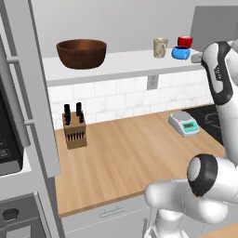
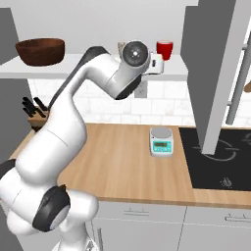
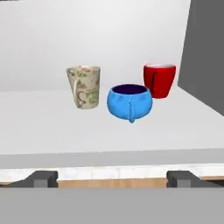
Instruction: Gather all objects into one cabinet and sort the glasses and bowls to opposite sides.
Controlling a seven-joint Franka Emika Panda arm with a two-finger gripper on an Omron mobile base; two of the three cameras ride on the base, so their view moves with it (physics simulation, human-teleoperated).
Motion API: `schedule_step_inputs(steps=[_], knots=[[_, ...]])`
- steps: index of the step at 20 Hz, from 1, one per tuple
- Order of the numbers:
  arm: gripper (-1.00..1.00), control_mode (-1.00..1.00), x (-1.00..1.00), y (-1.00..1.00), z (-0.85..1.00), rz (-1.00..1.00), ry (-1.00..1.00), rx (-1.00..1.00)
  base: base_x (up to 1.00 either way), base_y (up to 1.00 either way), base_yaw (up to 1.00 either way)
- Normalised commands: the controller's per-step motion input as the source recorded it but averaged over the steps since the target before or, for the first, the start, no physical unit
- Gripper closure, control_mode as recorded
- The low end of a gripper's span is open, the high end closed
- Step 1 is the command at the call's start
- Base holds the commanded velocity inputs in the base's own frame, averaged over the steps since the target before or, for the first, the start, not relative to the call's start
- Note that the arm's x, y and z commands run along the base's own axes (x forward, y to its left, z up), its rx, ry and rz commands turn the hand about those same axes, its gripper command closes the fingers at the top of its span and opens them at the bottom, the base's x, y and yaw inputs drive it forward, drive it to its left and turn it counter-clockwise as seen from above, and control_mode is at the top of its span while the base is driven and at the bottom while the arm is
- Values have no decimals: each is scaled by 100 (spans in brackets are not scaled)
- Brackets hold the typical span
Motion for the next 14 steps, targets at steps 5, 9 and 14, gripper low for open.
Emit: schedule_step_inputs(steps=[5, 9, 14], knots=[[-100, -100, -100, 47, -14, -21, 5, -13, 0, 0, 0], [-100, -100, -100, 0, 0, -13, 2, 0, 0, 0, 0], [-100, -100, -100, 0, 0, -10, 15, -1, 0, 0, 0]])
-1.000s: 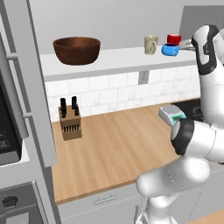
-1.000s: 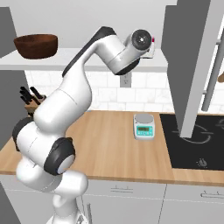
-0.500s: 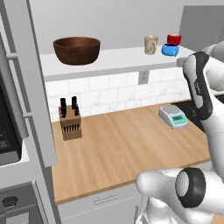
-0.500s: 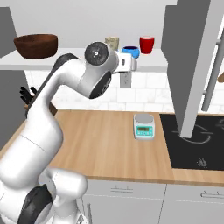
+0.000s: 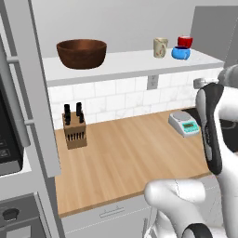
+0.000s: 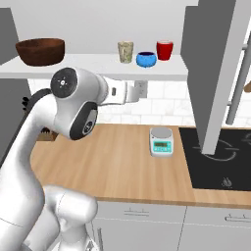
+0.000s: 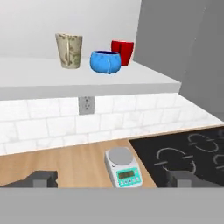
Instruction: Gather all objects into one cabinet and sort the glasses and bowls to opposite sides.
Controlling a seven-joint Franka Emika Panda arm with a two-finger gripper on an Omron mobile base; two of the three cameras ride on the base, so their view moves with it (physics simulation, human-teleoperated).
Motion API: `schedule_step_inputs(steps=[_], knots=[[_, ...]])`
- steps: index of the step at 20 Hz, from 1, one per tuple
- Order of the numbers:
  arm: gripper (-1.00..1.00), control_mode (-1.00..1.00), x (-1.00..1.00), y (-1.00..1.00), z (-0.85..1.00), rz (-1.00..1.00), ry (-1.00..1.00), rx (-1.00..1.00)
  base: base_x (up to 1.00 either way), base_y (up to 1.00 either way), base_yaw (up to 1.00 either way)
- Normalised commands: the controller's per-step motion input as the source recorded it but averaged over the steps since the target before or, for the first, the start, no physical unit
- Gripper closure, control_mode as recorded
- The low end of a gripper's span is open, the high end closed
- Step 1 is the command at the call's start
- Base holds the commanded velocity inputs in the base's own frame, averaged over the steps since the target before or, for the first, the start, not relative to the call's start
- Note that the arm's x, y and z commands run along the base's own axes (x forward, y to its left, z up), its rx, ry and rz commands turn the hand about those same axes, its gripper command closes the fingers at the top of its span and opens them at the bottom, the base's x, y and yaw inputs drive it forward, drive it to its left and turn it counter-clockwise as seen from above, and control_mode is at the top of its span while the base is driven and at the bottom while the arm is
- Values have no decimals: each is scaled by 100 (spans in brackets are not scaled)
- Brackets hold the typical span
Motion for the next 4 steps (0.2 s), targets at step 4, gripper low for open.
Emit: schedule_step_inputs(steps=[4], knots=[[-100, -100, -100, 0, 3, -9, 18, 0, 0, 0, 0]])
